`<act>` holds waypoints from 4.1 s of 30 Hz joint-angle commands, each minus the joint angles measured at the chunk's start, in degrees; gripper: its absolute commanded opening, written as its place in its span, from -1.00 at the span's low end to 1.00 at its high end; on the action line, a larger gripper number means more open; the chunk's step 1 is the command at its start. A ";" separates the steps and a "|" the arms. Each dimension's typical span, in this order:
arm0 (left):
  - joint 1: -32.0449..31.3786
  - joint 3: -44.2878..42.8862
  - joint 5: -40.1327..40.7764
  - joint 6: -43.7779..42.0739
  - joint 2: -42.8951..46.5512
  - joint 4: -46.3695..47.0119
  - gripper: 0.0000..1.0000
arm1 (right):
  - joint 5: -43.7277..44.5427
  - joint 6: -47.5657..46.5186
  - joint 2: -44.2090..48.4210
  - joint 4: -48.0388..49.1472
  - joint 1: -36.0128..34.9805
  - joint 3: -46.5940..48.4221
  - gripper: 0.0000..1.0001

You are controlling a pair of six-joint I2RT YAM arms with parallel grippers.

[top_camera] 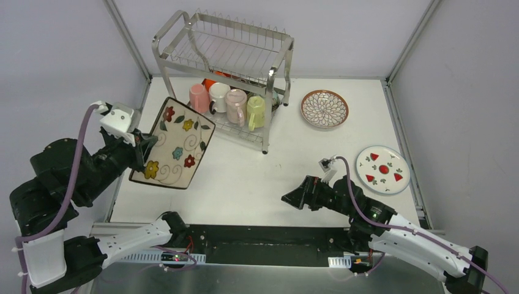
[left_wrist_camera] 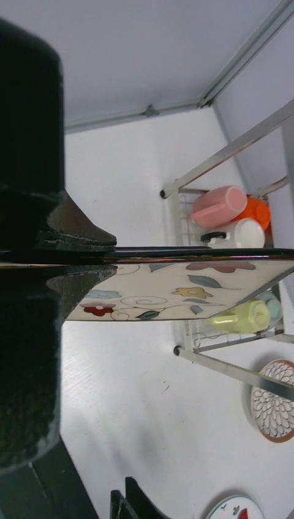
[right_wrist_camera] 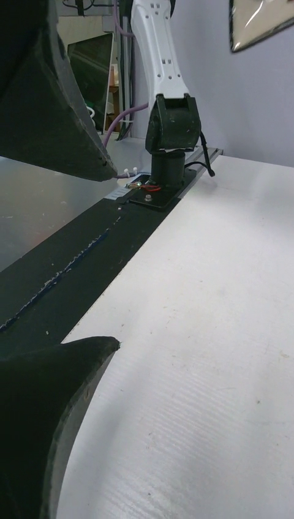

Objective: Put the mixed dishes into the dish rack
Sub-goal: Insert the plate into the dish rack.

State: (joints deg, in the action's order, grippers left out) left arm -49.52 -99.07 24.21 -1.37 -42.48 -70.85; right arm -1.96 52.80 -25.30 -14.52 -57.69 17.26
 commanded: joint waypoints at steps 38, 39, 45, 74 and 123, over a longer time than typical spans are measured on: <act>-0.21 -29.13 4.65 -36.40 -24.32 47.31 -1.00 | 5.19 -4.72 6.25 -15.21 -0.27 11.02 1.00; -0.23 -28.55 5.04 -37.64 -24.32 49.00 -1.00 | 5.24 -4.79 6.34 -15.31 -0.23 11.16 1.00; -0.22 -27.37 4.39 -45.04 -26.19 58.80 -1.00 | 5.78 -4.10 7.22 -15.35 -0.23 10.84 1.00; 17.68 -41.28 -6.00 -46.40 -47.69 53.60 -1.00 | 4.32 -2.72 5.91 -14.66 -0.23 10.89 1.00; 30.71 -37.71 -20.51 -31.46 -63.96 58.71 -0.33 | 7.71 -2.94 7.32 -18.35 -0.23 12.36 1.00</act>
State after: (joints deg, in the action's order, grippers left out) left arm -18.76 -136.16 5.48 -32.62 -105.80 -15.31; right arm 4.32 50.00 -18.92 -32.71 -57.69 28.23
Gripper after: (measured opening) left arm 0.307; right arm 0.996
